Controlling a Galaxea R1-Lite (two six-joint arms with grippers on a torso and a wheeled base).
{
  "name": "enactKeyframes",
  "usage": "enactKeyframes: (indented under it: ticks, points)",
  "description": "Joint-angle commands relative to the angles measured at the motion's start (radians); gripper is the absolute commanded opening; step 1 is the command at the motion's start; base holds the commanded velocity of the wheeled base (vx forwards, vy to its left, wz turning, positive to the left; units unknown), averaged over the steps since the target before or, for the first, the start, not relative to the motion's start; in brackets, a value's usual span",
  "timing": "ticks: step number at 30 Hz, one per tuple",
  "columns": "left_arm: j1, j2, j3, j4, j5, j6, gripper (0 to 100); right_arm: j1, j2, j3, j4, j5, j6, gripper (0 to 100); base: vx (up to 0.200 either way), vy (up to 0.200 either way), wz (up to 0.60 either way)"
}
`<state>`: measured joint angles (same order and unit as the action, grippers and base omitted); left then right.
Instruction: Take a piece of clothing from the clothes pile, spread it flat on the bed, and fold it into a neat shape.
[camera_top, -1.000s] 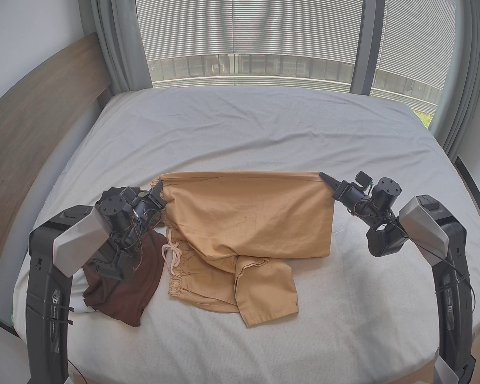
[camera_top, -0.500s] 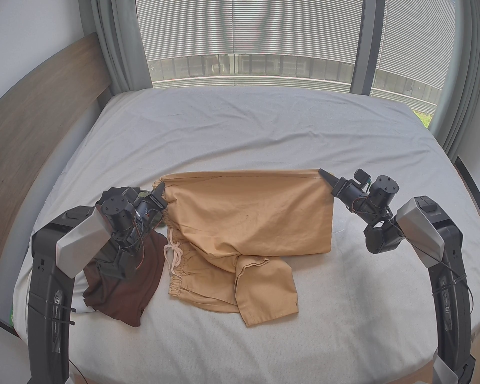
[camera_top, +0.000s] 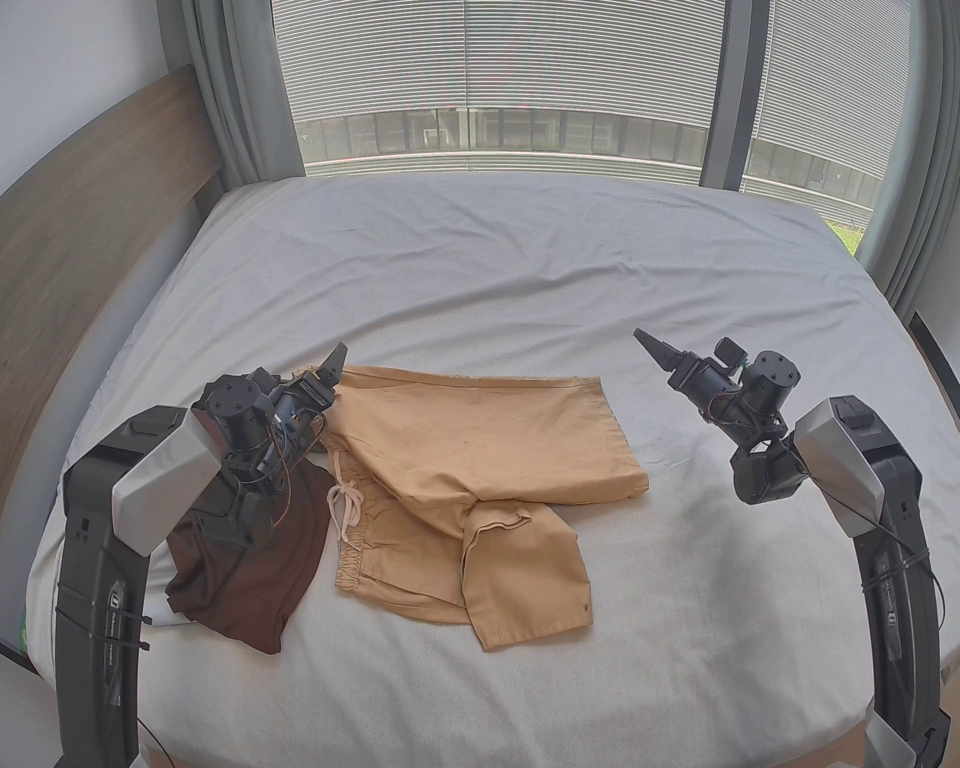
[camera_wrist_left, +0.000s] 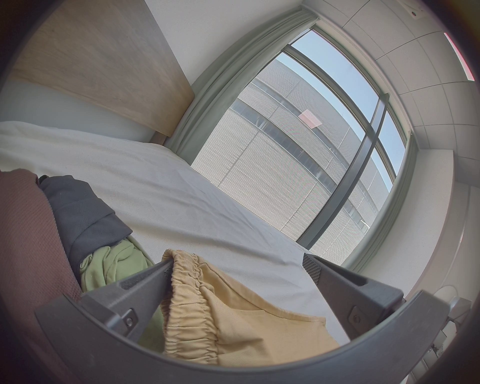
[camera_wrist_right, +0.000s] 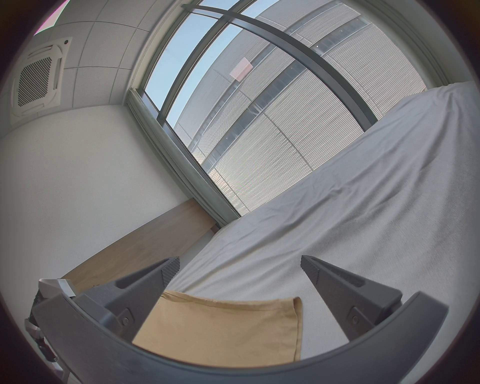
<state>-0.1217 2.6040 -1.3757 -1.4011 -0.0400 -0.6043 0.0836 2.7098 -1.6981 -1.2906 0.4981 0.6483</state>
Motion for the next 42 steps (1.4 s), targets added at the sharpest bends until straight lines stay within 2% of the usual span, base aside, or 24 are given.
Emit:
enactKeyframes:
  ticks: [1, 8, 12, 20, 21, 26, 32, 37, 42]
  points:
    - [-0.009, -0.005, 0.021, 0.033, 0.002, 0.000, 100, -0.004, -0.022, 0.090, -0.019, 0.000, -0.007, 100, 0.000, 0.000, 0.00]
    - [-0.003, -0.053, 0.116, 0.106, 0.002, 0.003, 100, 0.010, -0.076, 0.310, -0.142, 0.002, -0.047, 100, 0.000, 0.000, 0.00]
    - [0.007, -0.125, 0.218, 0.129, 0.000, 0.004, 100, 0.025, -0.113, 0.477, -0.249, 0.002, -0.059, 100, 0.000, 0.000, 0.00]
    - [0.007, -0.274, 0.405, 0.128, -0.012, 0.014, 100, 0.053, -0.212, 0.729, -0.257, 0.005, -0.171, 100, 0.000, 0.000, 0.00]
    - [0.008, -0.315, 0.472, 0.120, -0.023, 0.023, 100, 0.074, -0.262, 0.819, -0.257, 0.016, -0.197, 100, 0.000, 0.000, 0.00]
    - [0.010, -0.410, 0.641, 0.086, -0.077, 0.064, 100, 0.142, -0.354, 0.966, -0.257, 0.053, -0.239, 100, 0.000, 0.000, 0.00]
    - [0.014, -0.429, 0.782, 0.025, -0.138, 0.103, 100, 0.229, -0.366, 1.003, -0.257, 0.053, -0.253, 100, 0.000, 0.000, 0.00]
    - [0.016, -0.391, 0.817, 0.008, -0.162, 0.146, 100, 0.269, -0.357, 1.006, -0.257, 0.051, -0.249, 100, 0.000, 0.000, 0.00]
    - [0.019, -0.338, 0.820, -0.004, -0.175, 0.159, 100, 0.272, -0.355, 1.011, -0.257, 0.053, -0.249, 100, 0.000, 0.000, 0.00]
